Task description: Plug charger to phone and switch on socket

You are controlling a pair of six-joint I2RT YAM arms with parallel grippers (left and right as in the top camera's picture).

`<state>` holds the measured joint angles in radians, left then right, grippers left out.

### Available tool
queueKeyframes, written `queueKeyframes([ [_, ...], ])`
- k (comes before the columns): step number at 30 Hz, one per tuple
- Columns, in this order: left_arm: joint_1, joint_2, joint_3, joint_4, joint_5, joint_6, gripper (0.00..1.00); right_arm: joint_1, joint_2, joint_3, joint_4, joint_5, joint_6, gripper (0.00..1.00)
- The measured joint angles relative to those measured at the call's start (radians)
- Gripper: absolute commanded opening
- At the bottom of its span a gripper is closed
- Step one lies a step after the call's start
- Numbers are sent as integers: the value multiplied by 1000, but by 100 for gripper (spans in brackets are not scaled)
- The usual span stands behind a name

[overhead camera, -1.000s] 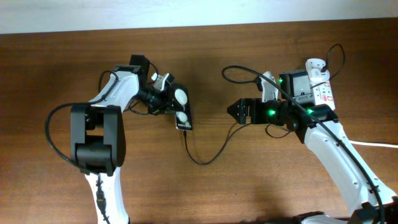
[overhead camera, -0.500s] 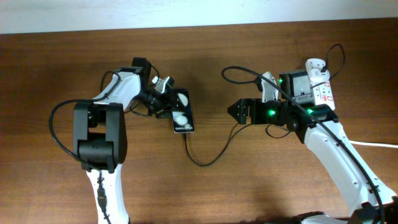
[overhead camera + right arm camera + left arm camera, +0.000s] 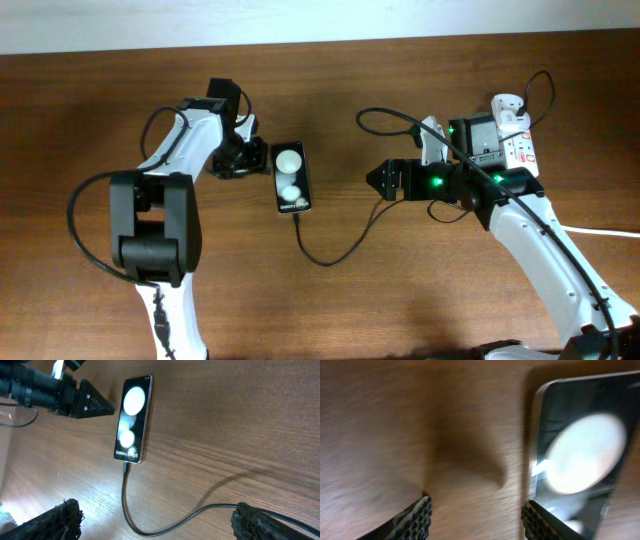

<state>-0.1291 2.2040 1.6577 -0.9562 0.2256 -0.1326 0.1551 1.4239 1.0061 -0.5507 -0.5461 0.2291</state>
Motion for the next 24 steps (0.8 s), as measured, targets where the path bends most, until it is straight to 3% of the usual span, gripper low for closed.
queueKeyframes([
  [2, 2, -73, 0, -32, -40, -5, 68, 0, 0, 0, -8, 0, -2, 95],
  [6, 2, -463, 21, -60, -32, -6, 78, 0, -27, 10, -98, 32, -47, 79],
  [7, 2, -579, 31, -80, -22, -7, 78, 0, -62, 34, -150, 64, -53, 79],
  [10, 2, -706, 33, -150, -13, -10, 80, 0, -158, 80, -219, 120, -53, 79],
  [12, 2, -723, 33, -186, -13, -10, 81, 0, -203, 87, -222, 138, -54, 79],
  [14, 2, -723, 33, -212, -13, -10, 99, 0, -209, 87, -227, 143, -54, 80],
  [24, 2, -723, 33, -230, -13, -13, 99, 0, -209, 87, -243, 176, -54, 81],
])
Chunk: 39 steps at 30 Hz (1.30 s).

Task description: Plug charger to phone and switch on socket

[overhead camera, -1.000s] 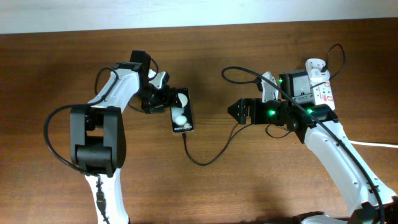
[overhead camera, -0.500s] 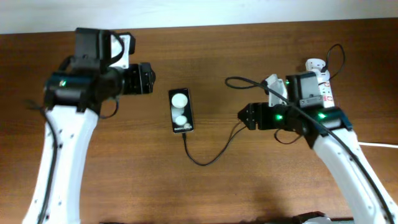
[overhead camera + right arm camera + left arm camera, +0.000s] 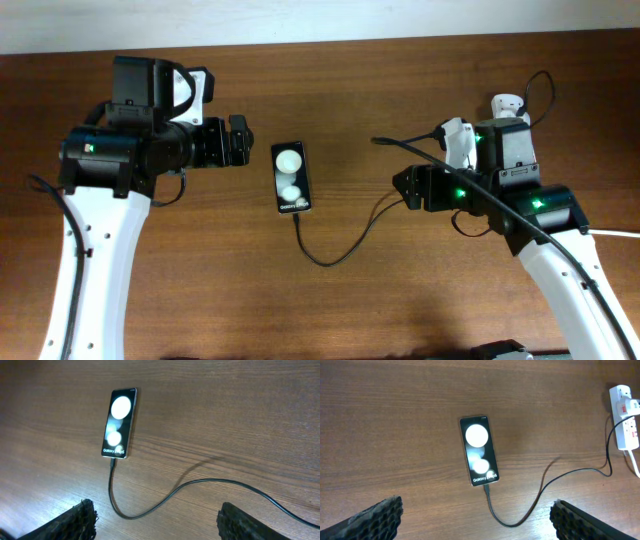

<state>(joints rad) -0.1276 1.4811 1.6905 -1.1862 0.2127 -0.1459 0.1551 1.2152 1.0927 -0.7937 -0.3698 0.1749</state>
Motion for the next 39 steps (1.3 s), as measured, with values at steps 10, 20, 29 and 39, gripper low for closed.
queueKeyframes([
  [10, 0, 0, 0, -3, 0, 0, 99, 0, 0, 0, -3, 7, -3, 89],
  [20, 0, 0, 0, -3, 0, 0, 99, 0, 0, 0, -3, 7, -3, 89],
  [29, 0, 0, 0, -3, 0, 0, 99, 0, 0, 0, -3, 7, 10, 88],
  [39, 0, 0, 0, -2, 0, 0, 99, -265, -2, 187, -232, 12, 64, 6],
])
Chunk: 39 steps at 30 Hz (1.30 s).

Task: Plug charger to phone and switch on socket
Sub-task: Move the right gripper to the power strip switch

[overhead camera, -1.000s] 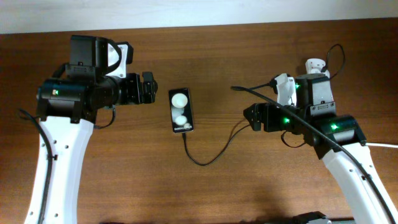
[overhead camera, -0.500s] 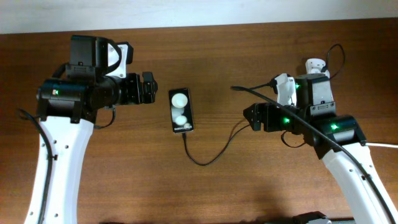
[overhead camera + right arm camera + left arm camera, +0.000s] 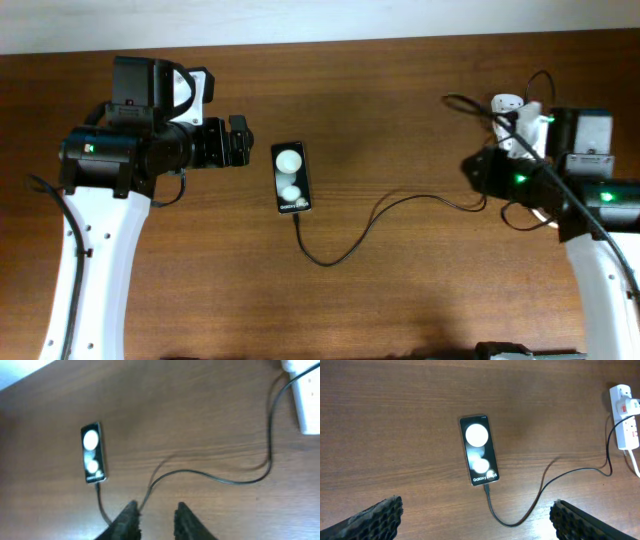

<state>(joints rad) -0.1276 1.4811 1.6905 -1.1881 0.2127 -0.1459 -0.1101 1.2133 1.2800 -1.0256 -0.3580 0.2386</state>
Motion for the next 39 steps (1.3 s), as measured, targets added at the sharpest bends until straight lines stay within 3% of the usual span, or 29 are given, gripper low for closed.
queueKeyframes([
  [4, 0, 0, 0, -1, 0, 0, 99, -82, 25, 63, -61, -1, -3, 4],
  [9, 0, 0, 0, -1, 0, 0, 99, -130, 192, 298, -198, -1, -56, 4],
  [13, 0, 0, 0, -2, 0, 0, 99, -228, 327, 418, -207, -1, -67, 4],
  [23, 0, 0, 0, -2, 0, 0, 99, -452, 544, 439, -106, -55, -72, 4],
  [39, 0, 0, 0, -2, 0, 0, 99, -512, 849, 441, 122, -77, -76, 4],
])
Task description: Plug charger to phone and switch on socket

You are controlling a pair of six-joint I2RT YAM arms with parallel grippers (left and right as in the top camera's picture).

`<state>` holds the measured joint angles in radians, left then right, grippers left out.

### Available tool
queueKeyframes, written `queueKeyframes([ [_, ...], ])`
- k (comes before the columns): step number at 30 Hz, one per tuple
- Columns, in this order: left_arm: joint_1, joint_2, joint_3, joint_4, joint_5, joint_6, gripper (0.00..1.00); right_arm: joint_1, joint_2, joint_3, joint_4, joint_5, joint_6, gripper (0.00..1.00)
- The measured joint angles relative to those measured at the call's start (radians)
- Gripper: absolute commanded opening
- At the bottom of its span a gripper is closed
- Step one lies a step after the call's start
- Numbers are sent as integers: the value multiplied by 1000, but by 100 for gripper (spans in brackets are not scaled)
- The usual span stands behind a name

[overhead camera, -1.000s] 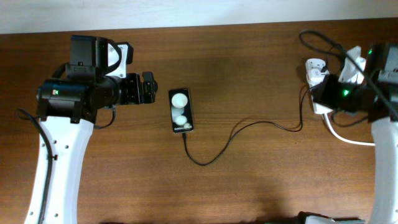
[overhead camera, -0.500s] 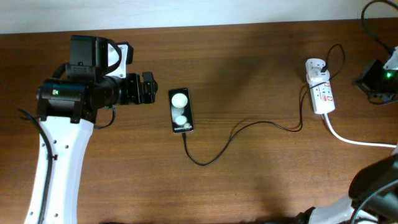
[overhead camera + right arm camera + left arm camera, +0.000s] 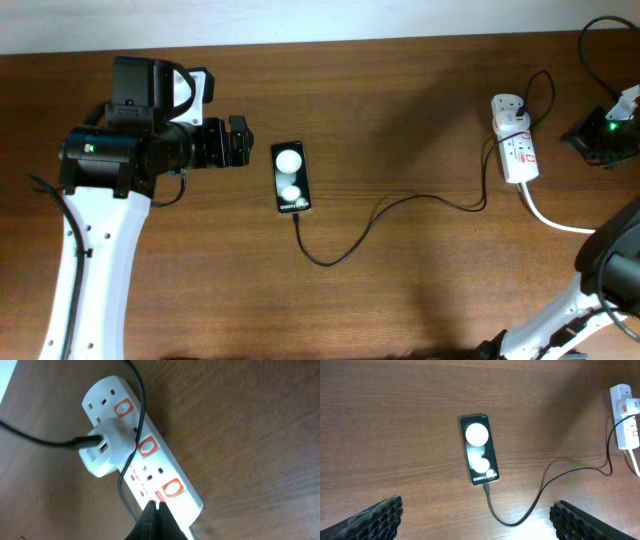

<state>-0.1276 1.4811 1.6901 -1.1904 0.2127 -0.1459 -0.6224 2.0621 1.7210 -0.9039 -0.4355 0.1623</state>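
Observation:
The black phone (image 3: 291, 177) lies face up, screen lit, left of the table's centre; it also shows in the left wrist view (image 3: 480, 450). A black cable (image 3: 400, 205) runs from its lower end to the white charger plug (image 3: 107, 450), which sits in the white power strip (image 3: 145, 460) with orange switches (image 3: 171, 487). The strip (image 3: 515, 140) lies at the far right. My right gripper (image 3: 155, 507) is shut and empty, its tips over the strip's end near the third switch. My left gripper (image 3: 477, 525) is open, high and left of the phone.
The strip's white mains lead (image 3: 560, 222) trails off to the right edge. Another black cable (image 3: 600, 40) loops at the top right corner by the right arm (image 3: 600, 135). The brown wooden table (image 3: 400, 300) ends at a pale wall along the back.
My right gripper has moved from left of the strip to the far right edge, and its wrist view is now close on the strip. Its narrow gap has shut. The left arm is unchanged.
With the cable in the phone throughout, my left gripper was low against the phone's left edge and my right was open mid-table. Then both were raised and back. Then the right, nearly shut, was near the strip; now it is shut over the strip.

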Motion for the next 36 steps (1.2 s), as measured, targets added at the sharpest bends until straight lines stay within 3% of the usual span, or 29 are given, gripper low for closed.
queueKeyframes([
  [7, 0, 0, 0, 0, 0, 0, 100, 22, 74, 3, 172, -34, 3, 4],
  [20, 0, 0, 0, 1, 0, 0, 99, 104, 188, 3, 245, -18, -17, 4],
  [36, 0, 0, 0, 0, 0, 0, 99, 112, 205, 20, 191, -8, -16, 4],
])
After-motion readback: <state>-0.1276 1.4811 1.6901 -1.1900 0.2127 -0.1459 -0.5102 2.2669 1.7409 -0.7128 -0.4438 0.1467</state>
